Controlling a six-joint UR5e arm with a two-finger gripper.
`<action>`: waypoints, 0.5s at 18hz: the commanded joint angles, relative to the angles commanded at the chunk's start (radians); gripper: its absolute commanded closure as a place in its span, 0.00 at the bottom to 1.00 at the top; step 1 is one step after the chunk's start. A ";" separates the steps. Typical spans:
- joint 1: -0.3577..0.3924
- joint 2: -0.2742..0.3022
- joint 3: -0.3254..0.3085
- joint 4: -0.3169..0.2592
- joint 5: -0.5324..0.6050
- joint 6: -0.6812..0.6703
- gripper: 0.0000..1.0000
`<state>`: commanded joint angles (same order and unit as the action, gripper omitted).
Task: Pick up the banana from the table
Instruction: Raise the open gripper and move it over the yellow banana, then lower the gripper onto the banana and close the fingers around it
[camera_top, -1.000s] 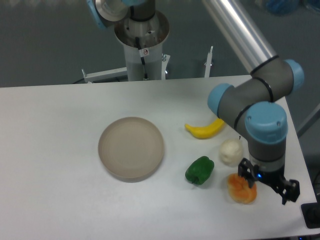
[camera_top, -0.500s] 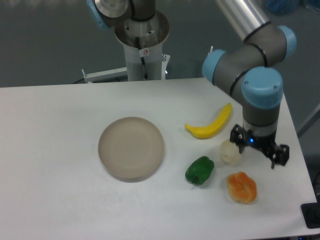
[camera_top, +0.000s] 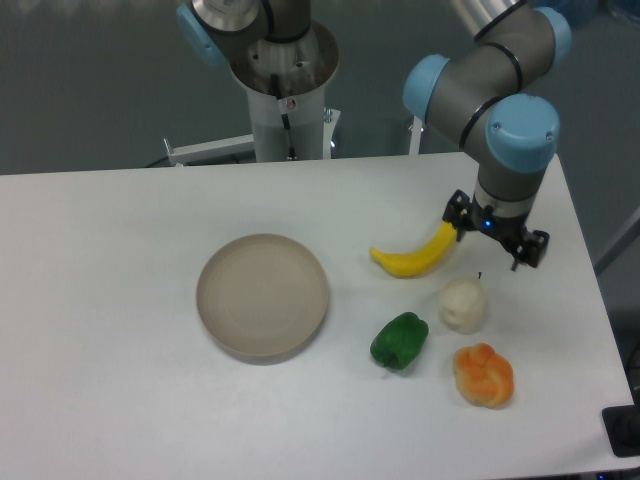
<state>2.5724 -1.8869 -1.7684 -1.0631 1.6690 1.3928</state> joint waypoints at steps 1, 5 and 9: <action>0.003 0.009 -0.020 0.000 0.000 0.000 0.00; 0.005 0.023 -0.080 0.031 0.002 0.000 0.00; 0.003 0.026 -0.169 0.142 -0.008 -0.012 0.00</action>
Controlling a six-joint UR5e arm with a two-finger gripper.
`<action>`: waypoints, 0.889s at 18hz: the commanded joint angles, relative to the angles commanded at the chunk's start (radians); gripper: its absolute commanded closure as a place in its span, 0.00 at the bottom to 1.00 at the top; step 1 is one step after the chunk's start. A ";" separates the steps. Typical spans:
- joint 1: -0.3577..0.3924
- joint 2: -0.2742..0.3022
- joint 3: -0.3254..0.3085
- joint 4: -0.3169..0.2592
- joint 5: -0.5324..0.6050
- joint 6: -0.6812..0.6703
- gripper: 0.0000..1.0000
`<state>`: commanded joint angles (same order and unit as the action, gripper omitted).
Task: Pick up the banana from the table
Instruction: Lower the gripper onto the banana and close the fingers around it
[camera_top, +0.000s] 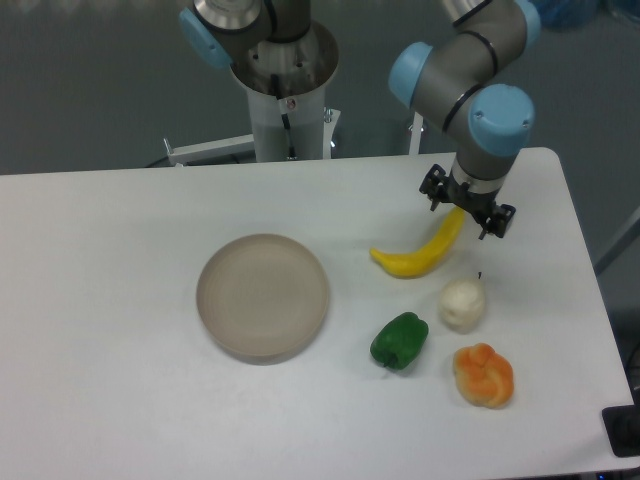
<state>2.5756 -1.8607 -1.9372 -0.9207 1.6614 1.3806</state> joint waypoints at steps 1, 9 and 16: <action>0.002 -0.002 -0.005 0.018 -0.002 0.005 0.00; 0.006 -0.006 -0.023 0.039 -0.002 0.006 0.00; 0.009 -0.050 -0.013 0.078 -0.003 0.008 0.00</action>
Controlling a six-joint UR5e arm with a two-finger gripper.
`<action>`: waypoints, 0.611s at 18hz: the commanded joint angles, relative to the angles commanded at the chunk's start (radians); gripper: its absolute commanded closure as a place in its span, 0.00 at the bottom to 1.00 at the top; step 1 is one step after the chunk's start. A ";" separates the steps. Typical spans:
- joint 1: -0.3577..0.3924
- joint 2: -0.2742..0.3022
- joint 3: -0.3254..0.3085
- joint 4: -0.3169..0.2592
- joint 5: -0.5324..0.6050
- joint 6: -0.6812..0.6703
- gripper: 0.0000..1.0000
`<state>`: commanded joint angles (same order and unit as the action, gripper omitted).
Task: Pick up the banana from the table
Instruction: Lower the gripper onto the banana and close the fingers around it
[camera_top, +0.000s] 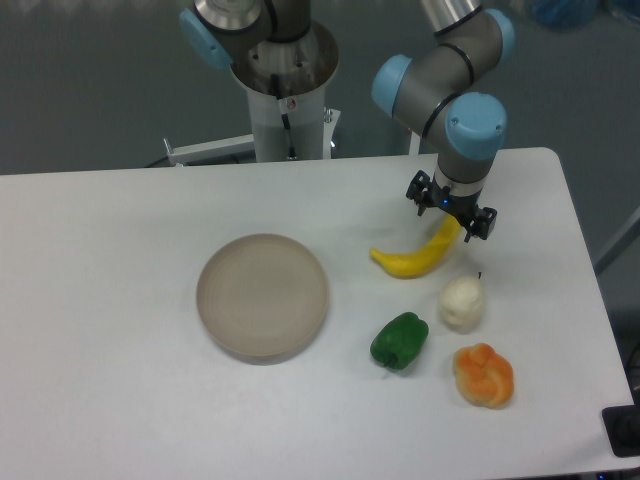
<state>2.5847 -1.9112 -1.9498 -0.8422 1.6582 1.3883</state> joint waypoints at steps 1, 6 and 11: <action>0.000 -0.009 0.000 0.009 0.000 0.000 0.00; 0.003 -0.017 -0.023 0.038 0.000 0.000 0.00; 0.003 -0.019 -0.026 0.038 -0.002 -0.009 0.12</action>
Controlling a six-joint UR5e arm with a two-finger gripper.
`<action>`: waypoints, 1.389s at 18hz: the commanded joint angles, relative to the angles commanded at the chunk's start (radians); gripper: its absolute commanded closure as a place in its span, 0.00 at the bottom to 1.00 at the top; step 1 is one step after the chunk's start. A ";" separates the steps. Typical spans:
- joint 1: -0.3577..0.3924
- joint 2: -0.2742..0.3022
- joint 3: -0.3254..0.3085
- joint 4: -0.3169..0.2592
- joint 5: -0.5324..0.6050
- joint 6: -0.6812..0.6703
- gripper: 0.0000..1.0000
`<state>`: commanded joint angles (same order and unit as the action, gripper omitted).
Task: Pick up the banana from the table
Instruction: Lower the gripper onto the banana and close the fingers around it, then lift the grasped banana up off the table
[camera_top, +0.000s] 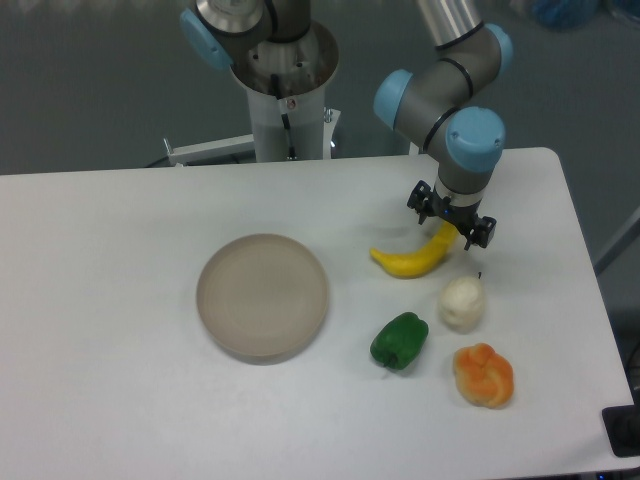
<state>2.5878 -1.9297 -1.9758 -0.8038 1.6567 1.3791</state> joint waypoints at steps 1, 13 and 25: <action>0.000 -0.002 0.002 -0.002 0.000 -0.002 0.27; 0.003 -0.002 0.034 -0.006 -0.002 0.006 0.65; -0.008 0.046 0.191 -0.106 0.003 0.015 0.70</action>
<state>2.5802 -1.8838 -1.7844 -0.9093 1.6598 1.3944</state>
